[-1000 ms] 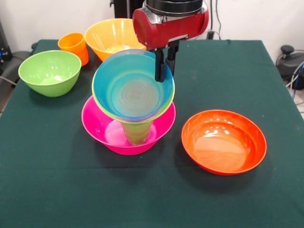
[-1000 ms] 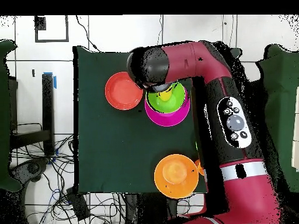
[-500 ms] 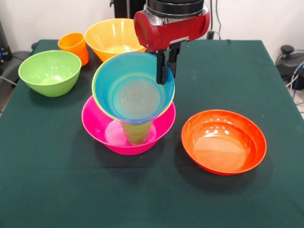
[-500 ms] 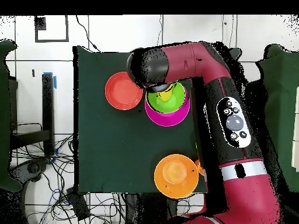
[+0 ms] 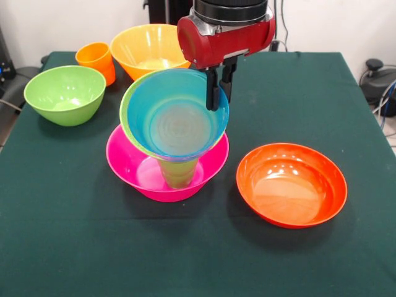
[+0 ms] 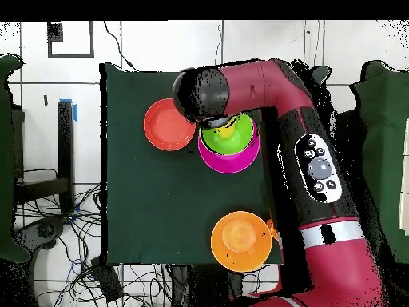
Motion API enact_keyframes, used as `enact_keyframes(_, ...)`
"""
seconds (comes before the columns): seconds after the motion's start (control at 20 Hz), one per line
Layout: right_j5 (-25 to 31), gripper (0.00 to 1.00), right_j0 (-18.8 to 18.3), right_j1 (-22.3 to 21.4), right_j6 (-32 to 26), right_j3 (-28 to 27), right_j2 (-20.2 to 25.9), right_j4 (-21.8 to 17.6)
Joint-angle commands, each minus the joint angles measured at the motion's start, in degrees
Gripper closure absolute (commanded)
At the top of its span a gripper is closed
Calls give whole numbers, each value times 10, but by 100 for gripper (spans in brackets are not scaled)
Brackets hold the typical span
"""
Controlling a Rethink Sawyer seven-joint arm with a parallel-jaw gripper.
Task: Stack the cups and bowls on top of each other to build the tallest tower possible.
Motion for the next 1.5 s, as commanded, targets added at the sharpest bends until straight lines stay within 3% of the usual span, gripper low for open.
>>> enact_keyframes(0.05,-36,100,1,11,-62,59,-3,-25)
enact_keyframes(0.55,-34,100,1,3,-58,69,-9,-28)
enact_keyframes(1.5,-13,100,-9,31,-92,40,3,-21)
